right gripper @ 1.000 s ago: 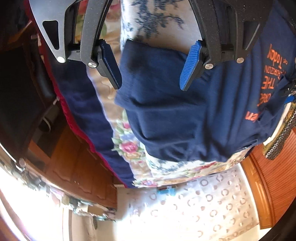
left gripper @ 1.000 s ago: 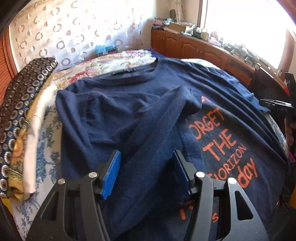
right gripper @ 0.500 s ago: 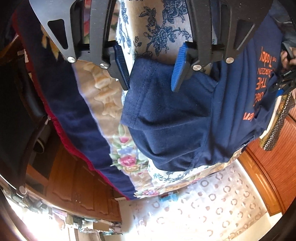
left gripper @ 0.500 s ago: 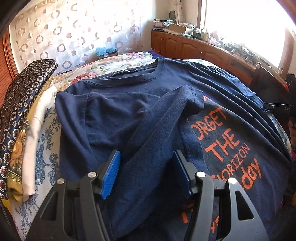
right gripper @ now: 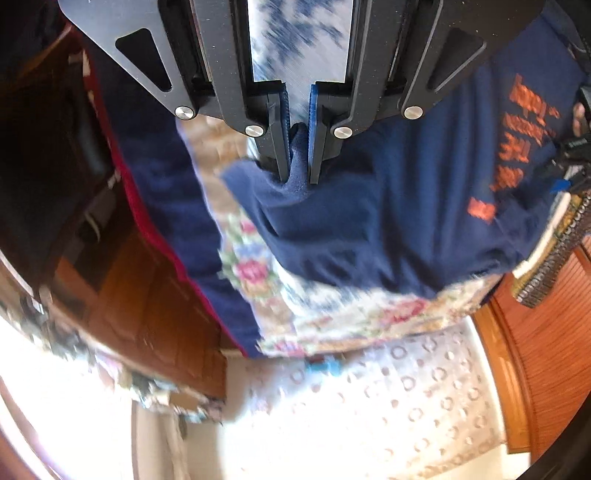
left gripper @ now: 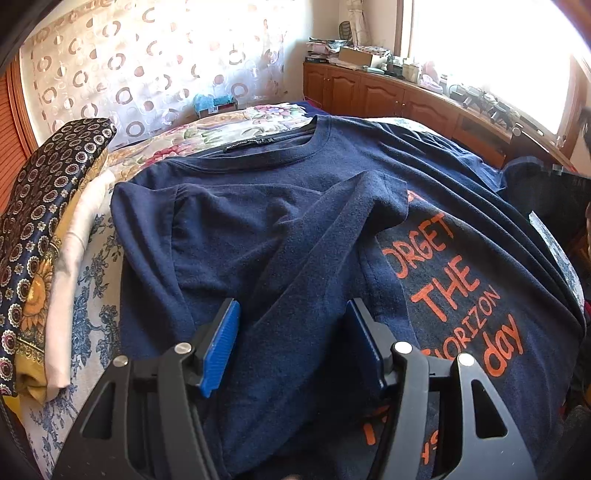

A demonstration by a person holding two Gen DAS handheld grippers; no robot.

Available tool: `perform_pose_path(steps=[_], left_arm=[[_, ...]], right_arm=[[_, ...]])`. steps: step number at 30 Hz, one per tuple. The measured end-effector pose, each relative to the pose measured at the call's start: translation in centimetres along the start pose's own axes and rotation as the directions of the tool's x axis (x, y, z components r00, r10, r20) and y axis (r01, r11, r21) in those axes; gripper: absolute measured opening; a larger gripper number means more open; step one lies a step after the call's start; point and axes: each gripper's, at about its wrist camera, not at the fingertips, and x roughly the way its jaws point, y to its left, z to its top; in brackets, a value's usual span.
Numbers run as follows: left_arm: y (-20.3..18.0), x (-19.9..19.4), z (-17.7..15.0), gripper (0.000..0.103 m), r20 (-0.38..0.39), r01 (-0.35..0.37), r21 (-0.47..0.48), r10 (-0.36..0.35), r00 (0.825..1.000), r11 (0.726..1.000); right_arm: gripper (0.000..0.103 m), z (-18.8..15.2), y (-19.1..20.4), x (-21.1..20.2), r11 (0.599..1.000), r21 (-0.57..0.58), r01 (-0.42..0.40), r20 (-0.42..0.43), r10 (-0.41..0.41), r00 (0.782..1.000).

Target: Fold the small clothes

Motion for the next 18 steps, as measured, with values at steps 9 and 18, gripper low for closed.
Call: perform_pose_path(steps=[9, 18], left_arm=[[0.0, 0.1, 0.0, 0.063, 0.000, -0.007, -0.009, 0.007, 1.000, 1.000], [0.1, -0.2, 0.0, 0.063, 0.005, 0.007, -0.012, -0.006, 1.000, 1.000]], right_arm=[[0.005, 2.8, 11.1, -0.1, 0.948, -0.223, -0.226, 0.023, 0.237, 0.971], [0.045, 0.1, 11.0, 2.7, 0.949, -0.199, -0.245, -0.073, 0.235, 0.969]])
